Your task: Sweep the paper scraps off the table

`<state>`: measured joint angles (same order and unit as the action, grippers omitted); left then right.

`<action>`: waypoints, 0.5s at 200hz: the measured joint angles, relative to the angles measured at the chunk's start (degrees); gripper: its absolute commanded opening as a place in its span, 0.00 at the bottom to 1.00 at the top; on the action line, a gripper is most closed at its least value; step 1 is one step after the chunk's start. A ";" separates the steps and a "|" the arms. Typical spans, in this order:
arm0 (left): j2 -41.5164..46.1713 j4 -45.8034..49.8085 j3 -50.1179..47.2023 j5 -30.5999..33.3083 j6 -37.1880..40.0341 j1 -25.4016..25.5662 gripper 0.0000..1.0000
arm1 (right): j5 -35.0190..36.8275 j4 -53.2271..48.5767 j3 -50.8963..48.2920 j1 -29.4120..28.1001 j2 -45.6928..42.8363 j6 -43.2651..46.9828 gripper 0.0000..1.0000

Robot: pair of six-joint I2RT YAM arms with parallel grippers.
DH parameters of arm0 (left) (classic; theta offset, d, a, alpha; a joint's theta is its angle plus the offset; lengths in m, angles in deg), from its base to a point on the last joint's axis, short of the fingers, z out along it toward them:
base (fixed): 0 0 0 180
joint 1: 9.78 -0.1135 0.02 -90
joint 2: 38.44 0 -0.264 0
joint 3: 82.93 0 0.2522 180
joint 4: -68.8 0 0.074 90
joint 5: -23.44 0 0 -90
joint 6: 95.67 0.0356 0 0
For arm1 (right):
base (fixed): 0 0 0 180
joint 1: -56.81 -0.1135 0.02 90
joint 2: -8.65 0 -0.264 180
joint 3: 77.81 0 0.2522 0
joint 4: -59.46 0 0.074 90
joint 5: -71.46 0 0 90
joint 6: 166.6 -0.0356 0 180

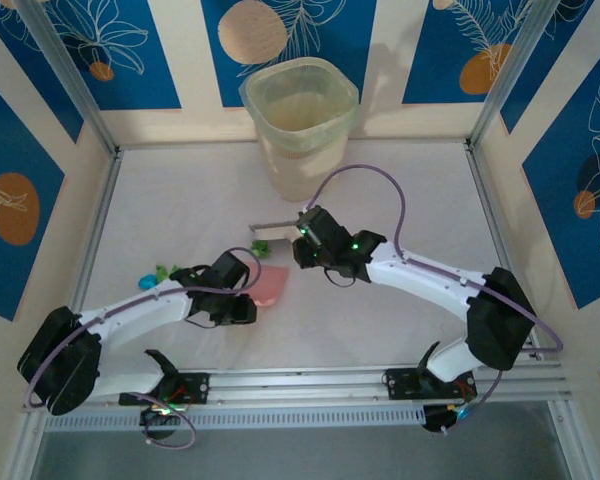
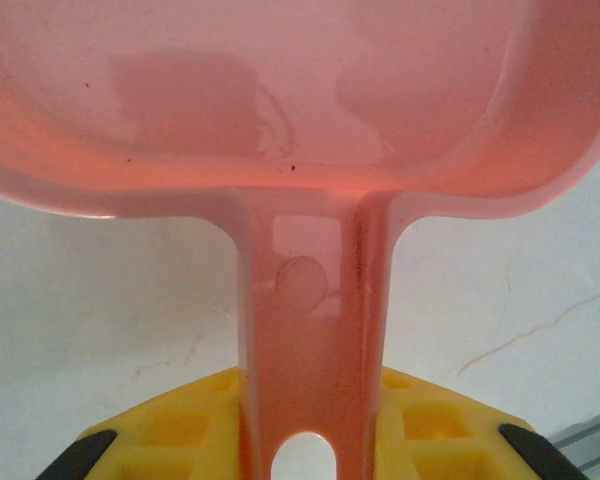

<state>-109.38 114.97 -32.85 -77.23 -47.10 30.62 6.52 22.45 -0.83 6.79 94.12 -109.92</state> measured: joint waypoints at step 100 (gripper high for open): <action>-0.85 -3.06 -0.28 1.07 1.55 -2.16 0.00 | 0.83 -8.50 -1.27 -11.13 -4.76 2.16 0.00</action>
<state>-110.23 111.91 -33.13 -76.16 -45.54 28.46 7.35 13.95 -2.09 -4.34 89.35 -107.76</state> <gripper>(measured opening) 0.263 0.244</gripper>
